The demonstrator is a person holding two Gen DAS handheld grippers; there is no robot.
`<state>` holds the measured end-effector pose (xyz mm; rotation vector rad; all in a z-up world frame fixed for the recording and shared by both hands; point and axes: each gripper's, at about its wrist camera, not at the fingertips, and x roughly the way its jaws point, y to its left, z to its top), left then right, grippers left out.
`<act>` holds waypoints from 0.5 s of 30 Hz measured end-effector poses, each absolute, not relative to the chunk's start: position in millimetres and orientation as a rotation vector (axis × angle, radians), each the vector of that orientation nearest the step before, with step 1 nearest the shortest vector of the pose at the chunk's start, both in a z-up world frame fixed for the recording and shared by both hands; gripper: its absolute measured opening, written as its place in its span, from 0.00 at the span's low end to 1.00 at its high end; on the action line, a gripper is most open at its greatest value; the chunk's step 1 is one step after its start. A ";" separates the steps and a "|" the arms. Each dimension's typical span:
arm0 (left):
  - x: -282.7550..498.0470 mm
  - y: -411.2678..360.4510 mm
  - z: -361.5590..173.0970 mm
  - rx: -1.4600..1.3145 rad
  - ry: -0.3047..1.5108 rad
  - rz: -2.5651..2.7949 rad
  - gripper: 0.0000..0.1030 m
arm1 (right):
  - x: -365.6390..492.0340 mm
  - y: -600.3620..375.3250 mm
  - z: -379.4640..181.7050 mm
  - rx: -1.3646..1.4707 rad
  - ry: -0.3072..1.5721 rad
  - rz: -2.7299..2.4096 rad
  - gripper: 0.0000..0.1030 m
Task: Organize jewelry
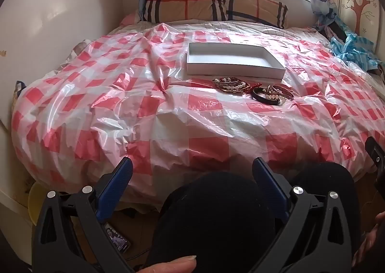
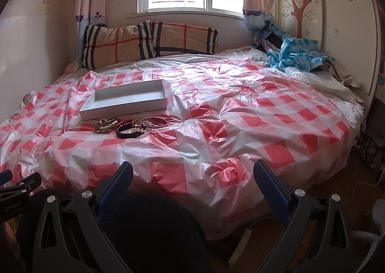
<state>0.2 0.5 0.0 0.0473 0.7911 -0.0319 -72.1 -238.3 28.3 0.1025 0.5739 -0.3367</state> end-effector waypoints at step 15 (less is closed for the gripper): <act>0.0 1.2 -0.2 0.045 0.791 -0.033 0.93 | -71.8 -238.7 27.7 0.103 0.574 -0.337 0.93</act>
